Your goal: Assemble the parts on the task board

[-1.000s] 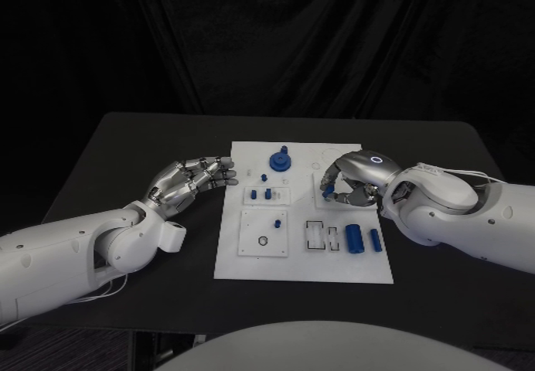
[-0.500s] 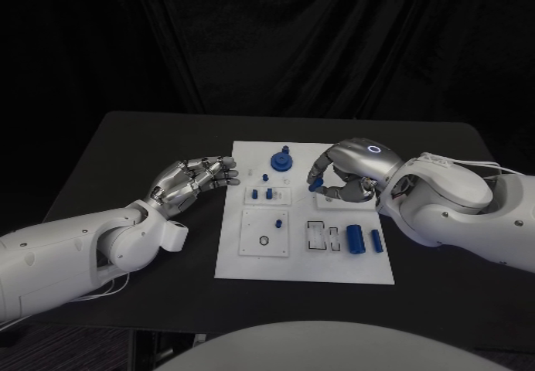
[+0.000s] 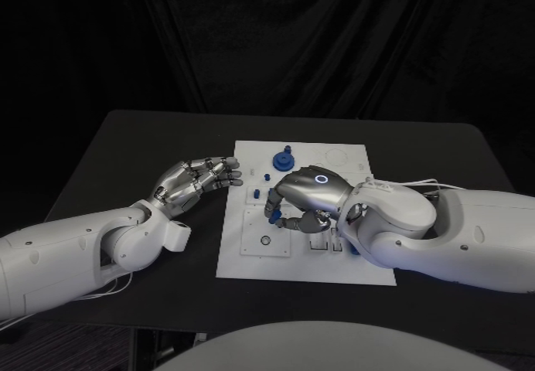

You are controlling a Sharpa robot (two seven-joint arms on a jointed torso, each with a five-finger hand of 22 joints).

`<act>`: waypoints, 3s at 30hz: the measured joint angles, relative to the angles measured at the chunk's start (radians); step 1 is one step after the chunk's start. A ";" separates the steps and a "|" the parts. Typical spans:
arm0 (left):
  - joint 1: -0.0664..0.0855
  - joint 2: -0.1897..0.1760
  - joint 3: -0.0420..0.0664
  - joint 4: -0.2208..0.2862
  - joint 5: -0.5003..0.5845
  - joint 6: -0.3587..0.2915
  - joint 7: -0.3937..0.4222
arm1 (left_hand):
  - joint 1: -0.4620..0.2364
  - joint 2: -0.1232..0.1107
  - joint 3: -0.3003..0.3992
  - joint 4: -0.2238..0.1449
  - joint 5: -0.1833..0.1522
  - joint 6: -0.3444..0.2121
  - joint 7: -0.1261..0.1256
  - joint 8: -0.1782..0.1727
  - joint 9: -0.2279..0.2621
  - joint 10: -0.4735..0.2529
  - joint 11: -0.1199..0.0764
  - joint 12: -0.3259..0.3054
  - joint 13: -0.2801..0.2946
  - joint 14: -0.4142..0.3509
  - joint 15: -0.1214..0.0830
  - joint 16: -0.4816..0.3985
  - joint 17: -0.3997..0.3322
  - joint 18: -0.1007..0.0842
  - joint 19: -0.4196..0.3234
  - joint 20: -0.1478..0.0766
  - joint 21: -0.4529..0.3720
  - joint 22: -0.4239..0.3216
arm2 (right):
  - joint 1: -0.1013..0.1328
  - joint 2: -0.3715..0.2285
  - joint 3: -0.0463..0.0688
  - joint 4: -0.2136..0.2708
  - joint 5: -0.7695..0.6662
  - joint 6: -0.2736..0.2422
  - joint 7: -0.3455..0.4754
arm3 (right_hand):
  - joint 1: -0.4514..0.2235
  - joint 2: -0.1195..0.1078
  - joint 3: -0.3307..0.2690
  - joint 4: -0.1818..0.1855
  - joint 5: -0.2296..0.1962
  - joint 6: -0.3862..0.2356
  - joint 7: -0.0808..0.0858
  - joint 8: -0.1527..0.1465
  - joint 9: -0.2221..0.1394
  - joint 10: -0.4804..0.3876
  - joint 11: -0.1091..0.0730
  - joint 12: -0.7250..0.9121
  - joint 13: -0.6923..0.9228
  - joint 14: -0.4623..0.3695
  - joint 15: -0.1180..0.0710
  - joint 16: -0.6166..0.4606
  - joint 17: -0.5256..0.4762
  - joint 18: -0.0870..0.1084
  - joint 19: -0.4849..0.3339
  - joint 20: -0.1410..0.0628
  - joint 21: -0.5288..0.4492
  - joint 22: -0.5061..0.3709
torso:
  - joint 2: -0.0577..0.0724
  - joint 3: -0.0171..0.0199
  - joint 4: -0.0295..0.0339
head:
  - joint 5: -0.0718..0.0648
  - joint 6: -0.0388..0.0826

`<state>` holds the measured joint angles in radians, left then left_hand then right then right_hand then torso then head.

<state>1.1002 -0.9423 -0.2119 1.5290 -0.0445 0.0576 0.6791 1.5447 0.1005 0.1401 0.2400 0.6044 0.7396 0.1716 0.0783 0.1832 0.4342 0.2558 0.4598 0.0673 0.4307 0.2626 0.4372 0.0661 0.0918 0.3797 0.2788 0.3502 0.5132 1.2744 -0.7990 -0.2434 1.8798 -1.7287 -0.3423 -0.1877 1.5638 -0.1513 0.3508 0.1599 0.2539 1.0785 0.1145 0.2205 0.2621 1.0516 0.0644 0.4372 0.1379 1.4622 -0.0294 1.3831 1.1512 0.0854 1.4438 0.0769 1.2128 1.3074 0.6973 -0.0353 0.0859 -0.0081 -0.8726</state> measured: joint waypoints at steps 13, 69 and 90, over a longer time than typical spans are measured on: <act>0.000 0.006 0.000 -0.005 0.000 0.002 0.000 | 0.000 0.000 0.000 0.000 0.000 0.000 0.000 0.000 0.000 0.000 0.000 0.000 0.000 0.000 0.000 0.000 0.000 0.000 0.000 0.000 0.000 0.000 | -0.044 0.077 0.000 -0.066 -0.089 0.051 0.006 | 0.000 0.000 0.003 -0.003 -0.007 0.000 0.000 -0.002 0.004 0.000 0.000 -0.005 -0.001 0.000 0.000 0.004 0.010 0.000 0.007 0.000 0.007 0.000 | -0.003 0.0004 -0.0003 | 0.005 0.000; -0.002 0.015 0.000 -0.017 0.000 0.016 0.000 | 0.000 0.000 0.008 -0.003 0.000 0.000 0.007 0.000 -0.001 0.000 0.000 0.000 -0.001 -0.004 -0.004 0.004 0.000 0.000 0.000 0.000 0.000 0.001 | -0.099 0.102 0.002 -0.100 -0.125 0.061 -0.011 | -0.011 -0.003 0.015 -0.015 -0.021 -0.002 -0.001 -0.008 0.018 0.017 -0.004 -0.024 0.003 0.000 0.000 0.004 -0.005 0.000 0.007 0.000 -0.001 0.000 | -0.001 0.0006 -0.0014 | 0.007 0.000; -0.003 0.015 0.000 -0.019 0.000 0.018 -0.003 | 0.000 0.000 0.011 0.000 0.000 -0.004 0.011 0.000 -0.002 -0.004 0.004 0.004 -0.001 -0.007 0.000 0.004 0.000 0.000 0.000 0.000 0.000 0.001 | -0.101 0.093 0.001 -0.100 -0.125 0.066 -0.016 | -0.006 0.001 0.015 -0.016 -0.018 -0.004 0.004 -0.023 0.022 0.017 -0.004 -0.032 0.005 0.000 0.000 -0.004 -0.011 0.001 0.007 0.000 -0.007 0.000 | -0.001 0.0009 -0.0010 | 0.008 0.000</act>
<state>1.0975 -0.9276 -0.2119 1.5100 -0.0440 0.0758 0.6760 1.5447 0.1005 0.1510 0.2399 0.6042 0.7361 0.1822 0.0783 0.1815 0.4305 0.2594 0.4637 0.0666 0.4235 0.2626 0.4412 0.0661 0.0918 0.3797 0.2788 0.3502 0.5142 1.1734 -0.7065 -0.2423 1.7800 -1.8537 -0.2763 -0.2036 1.5581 -0.1499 0.3655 0.1444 0.2358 1.0741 0.1188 0.1977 0.2838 1.0689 0.0601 0.4053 0.1432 1.4621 -0.0293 1.3792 1.1398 0.0860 1.4509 0.0769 1.2061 1.3076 0.6961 -0.0344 0.0849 0.0003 -0.8726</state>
